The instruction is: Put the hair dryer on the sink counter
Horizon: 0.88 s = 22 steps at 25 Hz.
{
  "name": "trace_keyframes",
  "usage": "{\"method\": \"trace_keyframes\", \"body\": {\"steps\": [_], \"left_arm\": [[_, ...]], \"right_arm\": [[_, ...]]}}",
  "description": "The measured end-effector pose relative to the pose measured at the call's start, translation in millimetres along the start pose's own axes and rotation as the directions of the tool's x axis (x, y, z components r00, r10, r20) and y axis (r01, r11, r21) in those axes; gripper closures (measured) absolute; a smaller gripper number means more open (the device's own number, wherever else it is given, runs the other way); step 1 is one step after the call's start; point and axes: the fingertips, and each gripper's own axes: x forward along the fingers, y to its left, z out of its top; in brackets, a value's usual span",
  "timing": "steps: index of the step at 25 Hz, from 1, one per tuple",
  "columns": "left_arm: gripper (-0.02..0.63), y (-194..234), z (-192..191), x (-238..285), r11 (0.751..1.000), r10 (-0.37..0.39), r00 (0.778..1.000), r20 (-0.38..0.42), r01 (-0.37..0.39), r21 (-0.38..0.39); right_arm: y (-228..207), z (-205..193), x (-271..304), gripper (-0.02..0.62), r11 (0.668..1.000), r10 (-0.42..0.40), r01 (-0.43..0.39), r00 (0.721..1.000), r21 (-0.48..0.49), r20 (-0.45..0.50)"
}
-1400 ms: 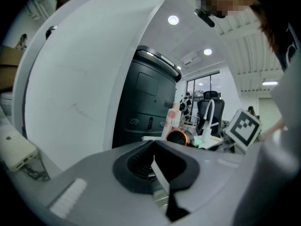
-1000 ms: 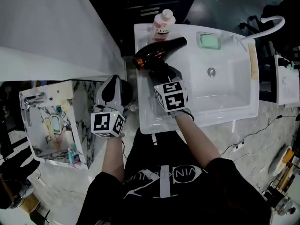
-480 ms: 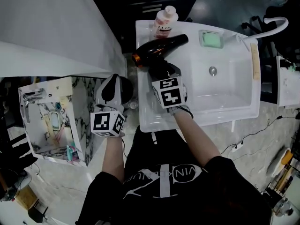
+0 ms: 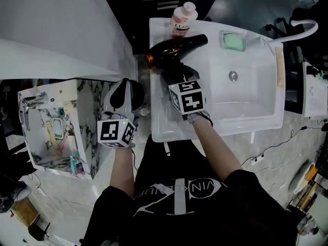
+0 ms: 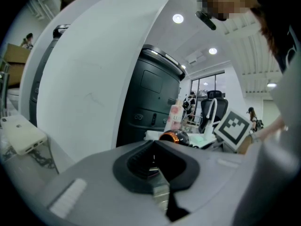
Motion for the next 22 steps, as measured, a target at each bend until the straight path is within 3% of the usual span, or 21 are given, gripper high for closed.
{"method": "trace_keyframes", "body": {"steps": [10, 22], "left_arm": [[0.606, -0.2, -5.8, -0.5, 1.000, 0.006, 1.000, -0.014, -0.006, 0.005], [0.606, -7.5, -12.8, -6.6, 1.000, -0.003, 1.000, -0.025, 0.003, 0.002]], "right_arm": [[-2.3, -4.7, 2.7, 0.275, 0.998, 0.050, -0.050, 0.999, 0.049, 0.007], [-30.7, -15.8, 1.0, 0.278, 0.995, 0.021, -0.022, 1.000, 0.102, 0.009]]}}
